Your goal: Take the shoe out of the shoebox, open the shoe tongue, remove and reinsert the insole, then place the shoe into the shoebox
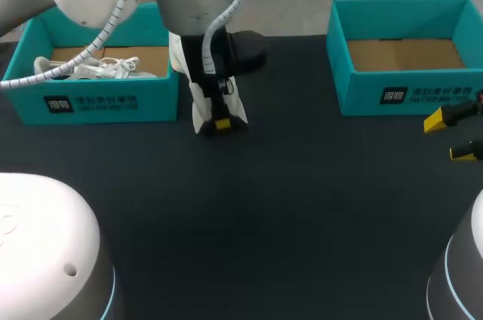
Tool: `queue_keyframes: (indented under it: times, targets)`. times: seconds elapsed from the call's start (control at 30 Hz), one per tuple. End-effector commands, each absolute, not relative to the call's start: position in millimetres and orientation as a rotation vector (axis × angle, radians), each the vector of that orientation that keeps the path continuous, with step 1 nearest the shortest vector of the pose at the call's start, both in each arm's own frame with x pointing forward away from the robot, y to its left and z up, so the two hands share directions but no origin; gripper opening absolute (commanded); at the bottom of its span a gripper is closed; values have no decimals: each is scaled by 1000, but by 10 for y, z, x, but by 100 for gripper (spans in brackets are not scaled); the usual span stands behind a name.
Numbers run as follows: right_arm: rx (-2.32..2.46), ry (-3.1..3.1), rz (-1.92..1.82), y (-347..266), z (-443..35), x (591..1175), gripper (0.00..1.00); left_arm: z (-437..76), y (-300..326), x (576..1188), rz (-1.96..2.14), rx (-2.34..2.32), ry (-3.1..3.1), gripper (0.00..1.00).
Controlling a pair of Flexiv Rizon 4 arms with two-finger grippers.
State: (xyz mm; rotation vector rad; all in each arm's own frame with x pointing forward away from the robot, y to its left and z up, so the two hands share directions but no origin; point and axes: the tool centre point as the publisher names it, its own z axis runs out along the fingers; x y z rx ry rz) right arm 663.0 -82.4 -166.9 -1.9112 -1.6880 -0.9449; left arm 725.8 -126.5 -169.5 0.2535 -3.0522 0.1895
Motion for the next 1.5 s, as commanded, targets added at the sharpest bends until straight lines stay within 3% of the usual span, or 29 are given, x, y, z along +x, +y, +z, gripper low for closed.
queue_keyframes:
  times: [0.03,0.53,0.93,1.5]
  targets:
    - [-1943,-1680,-988,-825,-1661,6528,100,-1632,-822,7399,251,300,-3029,0]
    - [-1943,-1680,-988,-825,-1661,6528,100,-1652,70,7834,83,-63,-2917,0]
    - [-1943,-1680,-988,-825,-1661,6528,100,-1570,975,8213,128,33,-2893,0]
    - [-1943,-1680,-988,-825,-1661,6528,100,-1575,1303,8375,39,13,-2940,0]
